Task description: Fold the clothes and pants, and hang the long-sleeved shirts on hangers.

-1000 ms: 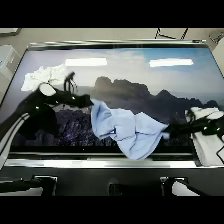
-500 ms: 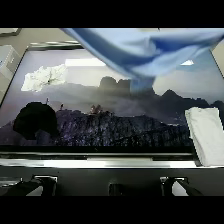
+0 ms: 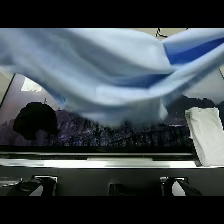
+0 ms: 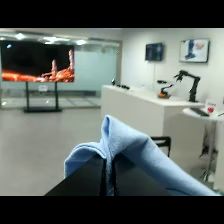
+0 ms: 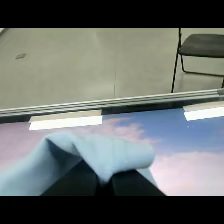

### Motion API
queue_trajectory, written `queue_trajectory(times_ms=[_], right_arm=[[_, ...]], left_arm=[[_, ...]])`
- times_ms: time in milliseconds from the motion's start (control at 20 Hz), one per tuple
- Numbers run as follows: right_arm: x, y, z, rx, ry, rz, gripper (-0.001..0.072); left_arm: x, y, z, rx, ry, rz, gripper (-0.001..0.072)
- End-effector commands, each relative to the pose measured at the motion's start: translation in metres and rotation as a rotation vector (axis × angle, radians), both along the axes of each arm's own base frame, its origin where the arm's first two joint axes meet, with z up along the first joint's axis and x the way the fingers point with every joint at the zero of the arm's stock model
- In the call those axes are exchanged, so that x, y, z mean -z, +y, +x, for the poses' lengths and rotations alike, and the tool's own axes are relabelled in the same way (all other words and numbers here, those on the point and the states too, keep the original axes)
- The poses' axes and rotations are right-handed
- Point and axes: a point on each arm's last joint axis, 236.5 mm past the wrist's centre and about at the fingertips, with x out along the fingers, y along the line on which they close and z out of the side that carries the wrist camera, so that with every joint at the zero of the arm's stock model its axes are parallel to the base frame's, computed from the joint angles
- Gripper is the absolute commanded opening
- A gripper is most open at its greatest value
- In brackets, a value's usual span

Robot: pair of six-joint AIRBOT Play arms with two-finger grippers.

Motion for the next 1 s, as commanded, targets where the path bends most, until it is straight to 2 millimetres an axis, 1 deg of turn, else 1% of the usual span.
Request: queue_trajectory(times_ms=[0,50,100,150,200,250,300,350,450,500,550,600,650,700,750,800,850,900,950], right_arm=[[0.037,-0.018,0.035,0.025,0.123,0.126,0.0049],[0.064,-0.019,0.053,-0.009,0.209,0.165,0.0049],[0.1,-0.018,0.069,-0.044,0.332,0.212,0.0049],[0.142,-0.017,0.081,-0.068,0.476,0.242,0.0049],[0.188,-0.009,0.087,-0.108,0.641,0.249,0.0049],[0.239,0.001,0.09,-0.147,0.822,0.25,0.0049],[0.29,0.014,0.09,-0.176,0.99,0.24,0.0049],[0.333,0.025,0.091,-0.189,1.113,0.22,0.0049],[0.411,0.05,0.095,-0.206,1.28,0.178,0.0049],[0.442,0.064,0.093,-0.228,1.35,0.166,0.0049],[0.462,0.076,0.09,-0.248,1.409,0.161,0.0049],[0.477,0.086,0.088,-0.258,1.452,0.16,0.0049],[0.484,0.091,0.087,-0.269,1.469,0.152,0.0049],[0.487,0.092,0.089,-0.277,1.464,0.143,0.0049],[0.487,0.09,0.091,-0.277,1.452,0.136,0.0049],[0.487,0.081,0.091,-0.252,1.451,0.114,0.0049],[0.488,0.069,0.09,-0.221,1.457,0.077,0.0049],[0.491,0.054,0.087,-0.181,1.473,0.029,0.0049],[0.492,0.044,0.084,-0.153,1.49,-0.009,0.0049]], left_arm=[[0.091,0.027,0.045,-0.144,0.306,0.127,0.0019],[0.126,0.029,0.061,-0.155,0.397,0.157,0.0019],[0.162,0.029,0.078,-0.16,0.478,0.178,0.0019],[0.196,0.029,0.094,-0.163,0.546,0.195,0.0019],[0.233,0.032,0.11,-0.174,0.611,0.211,0.0019],[0.27,0.034,0.127,-0.179,0.667,0.222,0.0019],[0.302,0.035,0.142,-0.183,0.709,0.222,0.0019],[0.332,0.036,0.157,-0.191,0.747,0.201,0.0019],[0.396,0.036,0.189,-0.209,0.825,0.126,0.0019],[0.427,0.035,0.2,-0.219,0.886,0.079,0.002],[0.461,0.032,0.207,-0.232,0.97,0.012,0.0021],[0.489,0.025,0.207,-0.235,1.055,-0.058,0.0059],[0.513,0.014,0.203,-0.227,1.145,-0.139,0.0187],[0.537,0.0,0.193,-0.214,1.253,-0.223,0.0434],[0.557,-0.018,0.173,-0.177,1.387,-0.273,0.0682],[0.571,-0.034,0.148,-0.11,1.51,-0.237,0.0711],[0.582,-0.05,0.115,0.017,1.626,-0.118,0.0711],[0.59,-0.062,0.077,0.15,1.735,0.005,0.0711],[0.597,-0.068,0.048,0.197,1.826,0.047,0.0711]])
